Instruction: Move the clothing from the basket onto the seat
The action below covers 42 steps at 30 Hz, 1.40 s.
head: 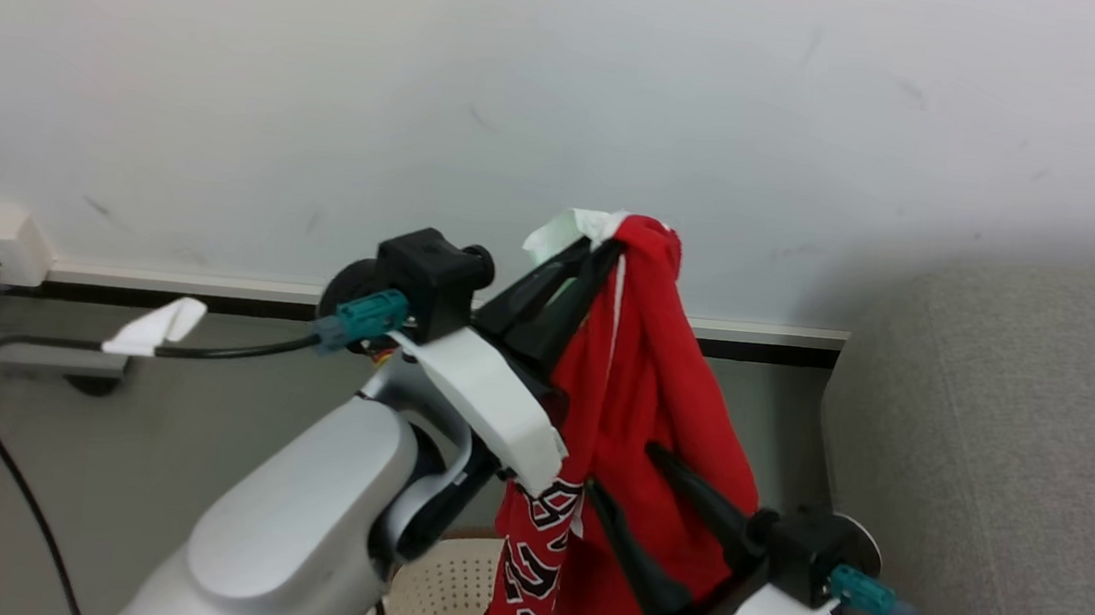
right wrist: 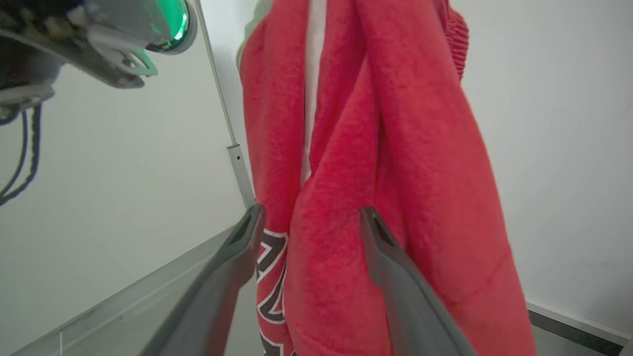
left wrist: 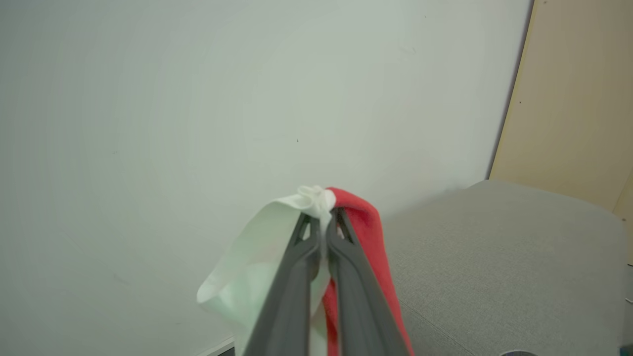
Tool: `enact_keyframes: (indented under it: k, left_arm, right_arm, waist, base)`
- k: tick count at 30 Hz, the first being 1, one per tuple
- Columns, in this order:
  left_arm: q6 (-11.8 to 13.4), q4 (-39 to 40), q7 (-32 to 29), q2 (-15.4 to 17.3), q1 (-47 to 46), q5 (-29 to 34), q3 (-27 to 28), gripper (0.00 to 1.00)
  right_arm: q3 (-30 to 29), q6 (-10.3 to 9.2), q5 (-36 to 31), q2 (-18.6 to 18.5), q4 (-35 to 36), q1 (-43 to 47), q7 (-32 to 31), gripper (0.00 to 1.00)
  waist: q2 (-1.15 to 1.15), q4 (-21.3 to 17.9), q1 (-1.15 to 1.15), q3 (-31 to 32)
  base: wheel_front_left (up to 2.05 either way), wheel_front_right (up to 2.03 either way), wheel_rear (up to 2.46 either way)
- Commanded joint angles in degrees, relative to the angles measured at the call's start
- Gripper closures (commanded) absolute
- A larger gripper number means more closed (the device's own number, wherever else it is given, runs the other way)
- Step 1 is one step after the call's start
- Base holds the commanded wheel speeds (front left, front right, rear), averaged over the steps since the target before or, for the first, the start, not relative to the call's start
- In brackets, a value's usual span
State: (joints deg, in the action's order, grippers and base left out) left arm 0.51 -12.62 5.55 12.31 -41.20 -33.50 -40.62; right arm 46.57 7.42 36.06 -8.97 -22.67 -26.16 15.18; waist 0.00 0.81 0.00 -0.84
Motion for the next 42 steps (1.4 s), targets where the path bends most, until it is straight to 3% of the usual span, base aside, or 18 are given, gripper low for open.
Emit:
enact_keyframes:
  k: [1,22,32,33,34,35,42]
  left_arm:
    - [-0.36,-0.12,-0.06,-0.39,-0.66,0.11,-0.25,1.00]
    - [-2.25,-1.95,-0.86,-5.62,-2.82,0.11,-5.54,1.00]
    - [-2.06,-2.88,-0.36,-6.65,-3.64,-0.31,-6.25,1.00]
    - [-2.00,-3.05,-0.25,-6.67,-3.64,-0.36,-6.23,1.00]
    - [-1.96,-3.24,-0.14,-6.65,-3.63,-0.40,-6.17,1.00]
    - [-1.82,-3.44,-0.01,-6.55,-3.63,-0.42,-6.10,1.00]
    - [-0.85,-5.13,0.88,-4.91,-3.26,-0.65,-4.97,1.00]
  right_arm:
    - [0.36,0.13,1.19,0.15,-1.02,-1.11,-0.05,0.00]
    - [5.35,0.13,8.67,4.50,-19.40,-13.68,-0.05,0.00]
    - [4.88,0.13,9.77,5.77,-23.15,-16.48,-0.05,0.00]
    - [4.90,0.13,9.79,5.83,-23.27,-16.51,-0.05,0.43]
    - [4.92,0.13,9.75,5.90,-23.24,-16.51,-0.05,0.75]
    - [5.03,0.13,9.68,5.95,-23.11,-16.41,-0.05,1.00]
    - [6.08,0.13,10.37,6.04,-21.75,-15.46,-0.04,1.00]
  waist:
    - [0.00,0.71,0.00,-0.16]
    - [0.00,7.86,0.00,-1.21]
    - [0.00,9.06,0.00,-1.90]
    - [0.00,9.09,0.00,-1.91]
    - [0.00,9.10,0.00,-1.92]
    - [0.00,9.06,0.00,-1.93]
    - [0.00,8.17,0.00,-1.89]
  base:
    - [0.00,0.00,0.00]
    - [0.00,0.00,0.00]
    - [0.00,0.00,0.00]
    - [0.00,0.00,0.00]
    - [0.00,0.00,0.00]
    - [0.00,0.00,0.00]
    - [0.00,0.00,0.00]
